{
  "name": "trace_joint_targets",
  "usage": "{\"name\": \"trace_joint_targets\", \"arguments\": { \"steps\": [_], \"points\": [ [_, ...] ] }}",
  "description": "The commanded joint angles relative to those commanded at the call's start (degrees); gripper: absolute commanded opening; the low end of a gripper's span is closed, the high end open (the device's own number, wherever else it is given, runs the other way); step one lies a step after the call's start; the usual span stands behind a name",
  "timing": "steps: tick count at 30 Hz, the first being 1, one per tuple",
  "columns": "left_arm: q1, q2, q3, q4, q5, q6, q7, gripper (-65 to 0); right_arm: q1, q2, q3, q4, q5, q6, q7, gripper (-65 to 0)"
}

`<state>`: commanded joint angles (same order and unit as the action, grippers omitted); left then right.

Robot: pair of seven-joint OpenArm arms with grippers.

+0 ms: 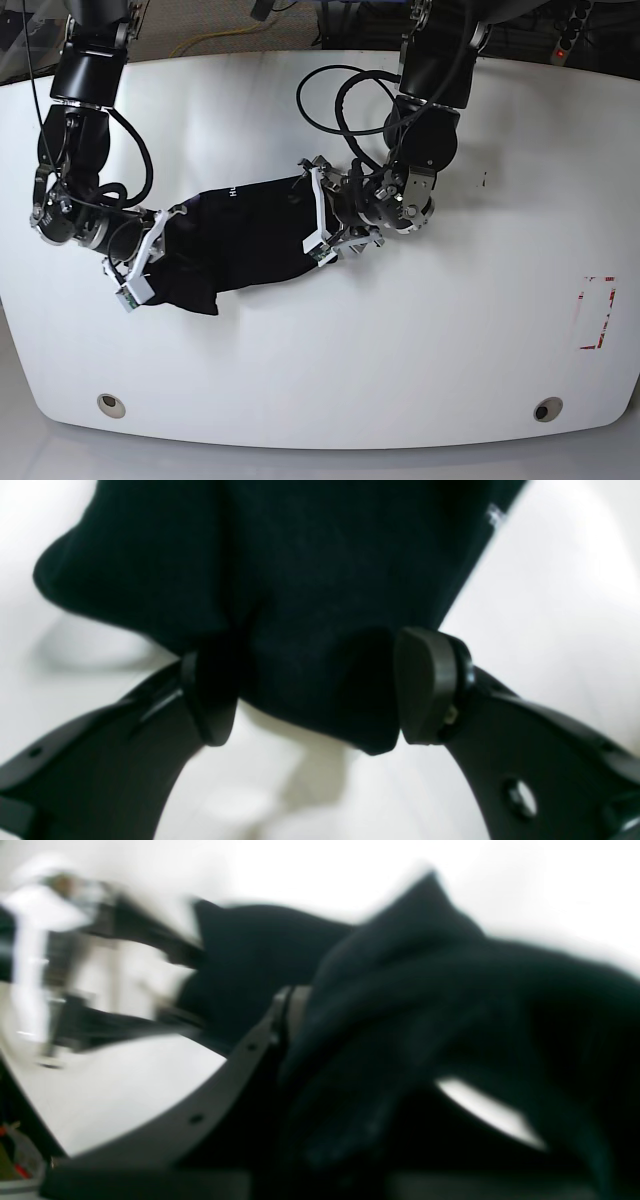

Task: Fold the T-shirt properly
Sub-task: 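Bring both grippers together, folding the strip in half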

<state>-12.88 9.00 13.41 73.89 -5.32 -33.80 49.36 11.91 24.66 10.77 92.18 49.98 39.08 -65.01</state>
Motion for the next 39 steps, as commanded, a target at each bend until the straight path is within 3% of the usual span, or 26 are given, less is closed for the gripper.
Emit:
{"name": "trace_joint_targets", "arguments": {
  "steps": [6,9,14,19,24,29,36,39],
  "points": [
    [0.2,0.0,0.0,0.0,0.0,0.0,-0.1,-21.1,0.9,-3.9,-4.7,0.2,-14.4,0.0,0.2,-65.0],
    [0.4,0.0,-0.1,0.0,0.0,0.0,-0.1,-21.1,1.2,-5.8,-5.8,0.4,-20.7,0.0,0.2,-52.2],
    [0.4,0.0,-0.1,-0.1,0.0,0.0,-0.3,-21.1,1.1,-9.3,-6.2,5.3,-26.2,-0.09,-0.3,-23.1],
    [0.5,0.0,-0.1,0.0,-0.1,0.0,-2.2,-21.1,1.5,-13.0,-6.2,6.1,-27.3,-0.35,-0.4,-7.3],
    [1.1,0.0,-0.2,0.0,-0.1,0.0,-5.7,-21.1,1.6,-15.6,-10.2,5.9,-27.5,-0.53,-0.4,-6.2],
    [1.1,0.0,-0.3,0.6,-0.1,0.0,-5.8,-21.1,1.4,-15.7,-14.9,6.4,-32.2,0.0,-0.3,-6.7],
    [3.2,0.0,-7.0,9.2,-0.1,-0.2,-5.8,-21.1,1.1,-15.3,-14.7,11.0,-32.5,0.09,-0.3,-6.7],
    [3.7,0.0,-11.3,14.5,-0.1,-0.2,-5.8,-21.1,1.1,-14.9,-11.5,12.1,-32.1,0.18,-0.3,-6.7]
  ]
}}
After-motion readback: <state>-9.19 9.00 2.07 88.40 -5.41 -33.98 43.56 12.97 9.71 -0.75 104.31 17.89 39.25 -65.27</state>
